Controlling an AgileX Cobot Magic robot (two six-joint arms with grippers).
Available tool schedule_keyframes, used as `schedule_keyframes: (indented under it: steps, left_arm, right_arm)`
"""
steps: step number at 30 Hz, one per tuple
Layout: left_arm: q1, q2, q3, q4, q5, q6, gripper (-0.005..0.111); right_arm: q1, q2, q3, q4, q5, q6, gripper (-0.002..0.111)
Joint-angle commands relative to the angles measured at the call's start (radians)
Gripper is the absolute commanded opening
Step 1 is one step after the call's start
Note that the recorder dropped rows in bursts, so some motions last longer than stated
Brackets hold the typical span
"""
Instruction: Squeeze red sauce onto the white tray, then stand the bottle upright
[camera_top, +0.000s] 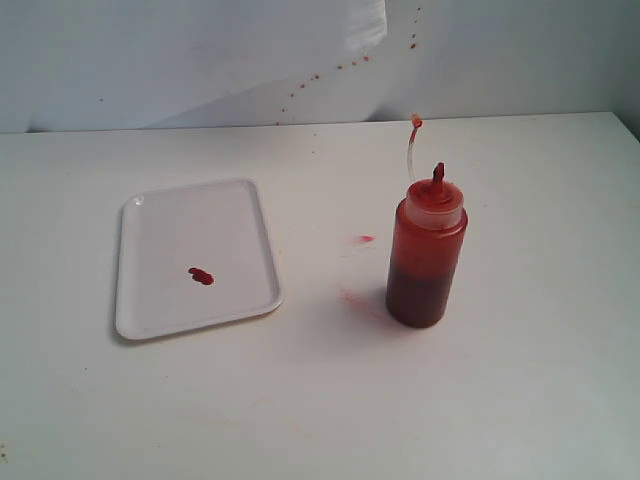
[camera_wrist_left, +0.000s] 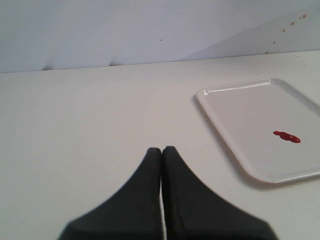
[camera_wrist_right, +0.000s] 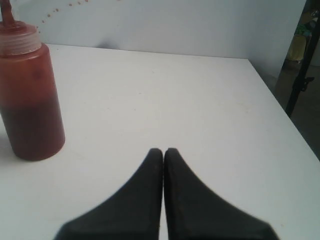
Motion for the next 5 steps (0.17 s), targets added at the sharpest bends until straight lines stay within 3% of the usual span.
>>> schedule_keyframes:
  steps: [1, 5]
  left_arm:
    - [0.002, -0.002, 0.005, -0.007, -0.005, -0.001, 0.000]
    - [0.002, -0.002, 0.005, -0.007, -0.005, -0.001, 0.000]
  right_arm:
    - [-0.006, -0.002, 0.003, -0.007, 0.001, 0.003, 0.001]
    - [-0.006, -0.002, 0.003, -0.007, 0.001, 0.005, 0.001]
